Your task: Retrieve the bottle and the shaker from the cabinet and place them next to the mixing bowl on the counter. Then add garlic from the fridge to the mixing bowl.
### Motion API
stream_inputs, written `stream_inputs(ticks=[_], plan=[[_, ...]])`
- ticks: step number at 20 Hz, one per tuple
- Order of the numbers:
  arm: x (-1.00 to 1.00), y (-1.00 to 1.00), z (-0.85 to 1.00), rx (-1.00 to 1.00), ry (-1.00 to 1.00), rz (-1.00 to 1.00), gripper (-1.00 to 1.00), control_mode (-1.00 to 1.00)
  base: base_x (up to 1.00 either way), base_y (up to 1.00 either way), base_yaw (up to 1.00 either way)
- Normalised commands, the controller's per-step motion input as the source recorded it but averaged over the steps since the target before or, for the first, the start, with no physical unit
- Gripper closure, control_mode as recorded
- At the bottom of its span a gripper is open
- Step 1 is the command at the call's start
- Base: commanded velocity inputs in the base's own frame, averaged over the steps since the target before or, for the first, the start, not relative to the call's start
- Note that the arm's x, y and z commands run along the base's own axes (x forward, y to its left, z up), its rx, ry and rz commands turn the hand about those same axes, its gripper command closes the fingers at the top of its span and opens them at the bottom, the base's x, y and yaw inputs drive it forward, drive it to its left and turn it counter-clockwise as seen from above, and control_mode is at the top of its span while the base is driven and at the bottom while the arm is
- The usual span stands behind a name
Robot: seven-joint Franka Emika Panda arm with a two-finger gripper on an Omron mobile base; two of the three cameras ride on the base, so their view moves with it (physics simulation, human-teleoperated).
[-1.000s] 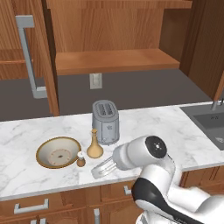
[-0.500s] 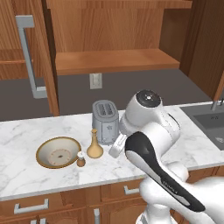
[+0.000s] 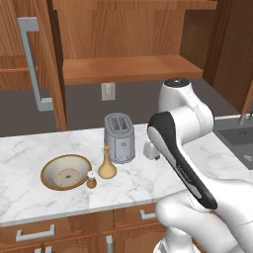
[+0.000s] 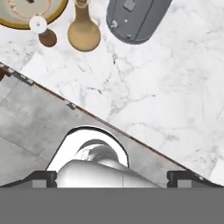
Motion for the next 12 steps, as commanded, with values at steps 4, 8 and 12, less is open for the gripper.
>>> stream_inputs(ticks=[4, 8, 12], plan=[[0.00, -0.15, -0.34, 0.00, -0.01, -0.91, -1.00, -1.00, 0.00, 0.00, 0.00], [0.17, -0.09, -0.03, 0.00, 0.08, -0.42, -1.00, -1.00, 0.00, 0.00, 0.00], [0.13, -0.28, -0.07, 0.00, 0.07, -0.19, -1.00, -1.00, 0.00, 0.00, 0.00]])
